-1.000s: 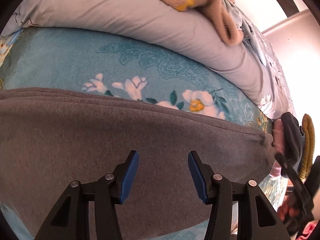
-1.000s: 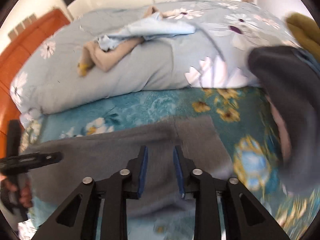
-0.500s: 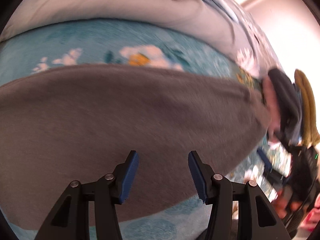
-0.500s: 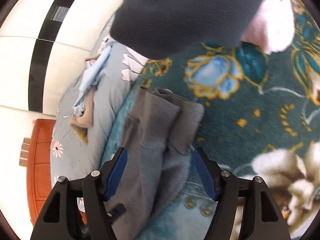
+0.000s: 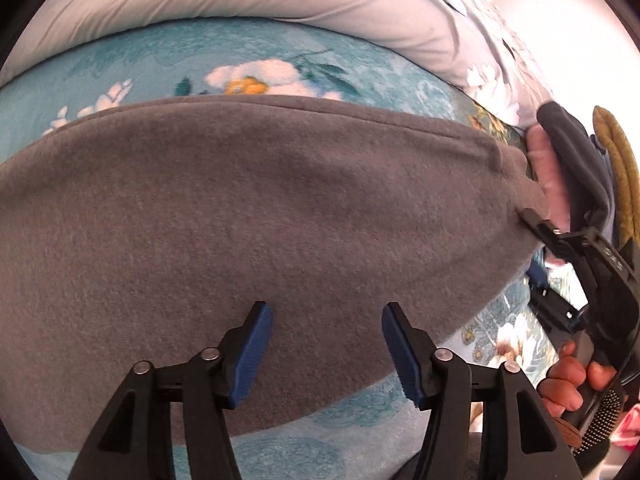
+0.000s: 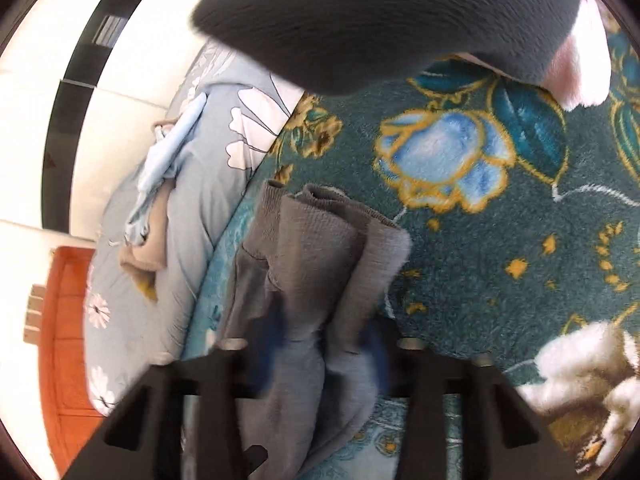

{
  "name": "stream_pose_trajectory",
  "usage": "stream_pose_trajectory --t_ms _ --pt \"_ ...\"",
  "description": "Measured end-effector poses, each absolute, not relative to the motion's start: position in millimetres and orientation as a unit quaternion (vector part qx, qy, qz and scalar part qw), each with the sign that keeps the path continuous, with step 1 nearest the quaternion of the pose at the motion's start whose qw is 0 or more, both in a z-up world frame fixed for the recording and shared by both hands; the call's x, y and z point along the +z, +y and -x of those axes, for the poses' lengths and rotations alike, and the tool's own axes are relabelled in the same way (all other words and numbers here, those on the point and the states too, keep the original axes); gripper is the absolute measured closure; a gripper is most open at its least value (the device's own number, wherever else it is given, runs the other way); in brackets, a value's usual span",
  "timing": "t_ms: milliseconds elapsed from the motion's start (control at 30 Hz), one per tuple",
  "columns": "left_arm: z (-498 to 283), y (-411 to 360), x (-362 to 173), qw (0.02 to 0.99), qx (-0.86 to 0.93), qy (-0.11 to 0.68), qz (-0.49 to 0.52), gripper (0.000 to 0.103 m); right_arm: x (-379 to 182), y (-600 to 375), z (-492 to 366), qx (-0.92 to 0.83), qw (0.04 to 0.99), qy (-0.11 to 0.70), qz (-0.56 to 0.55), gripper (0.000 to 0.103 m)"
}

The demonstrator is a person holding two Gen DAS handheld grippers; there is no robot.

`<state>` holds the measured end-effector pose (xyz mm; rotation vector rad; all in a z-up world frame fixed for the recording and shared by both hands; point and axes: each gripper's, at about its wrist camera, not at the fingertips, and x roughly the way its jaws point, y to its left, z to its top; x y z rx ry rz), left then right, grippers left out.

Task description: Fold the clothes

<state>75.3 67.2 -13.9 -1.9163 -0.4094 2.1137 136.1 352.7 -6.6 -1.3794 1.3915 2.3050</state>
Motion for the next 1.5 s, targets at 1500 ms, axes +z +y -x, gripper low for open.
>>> stream_pose_trajectory --t_ms 1500 --pt "-242 -281 -4 -0.071 0.725 -0.507 0.461 0.040 48 -101 -189 0.722 -0.371 -0.125 0.570 0.068"
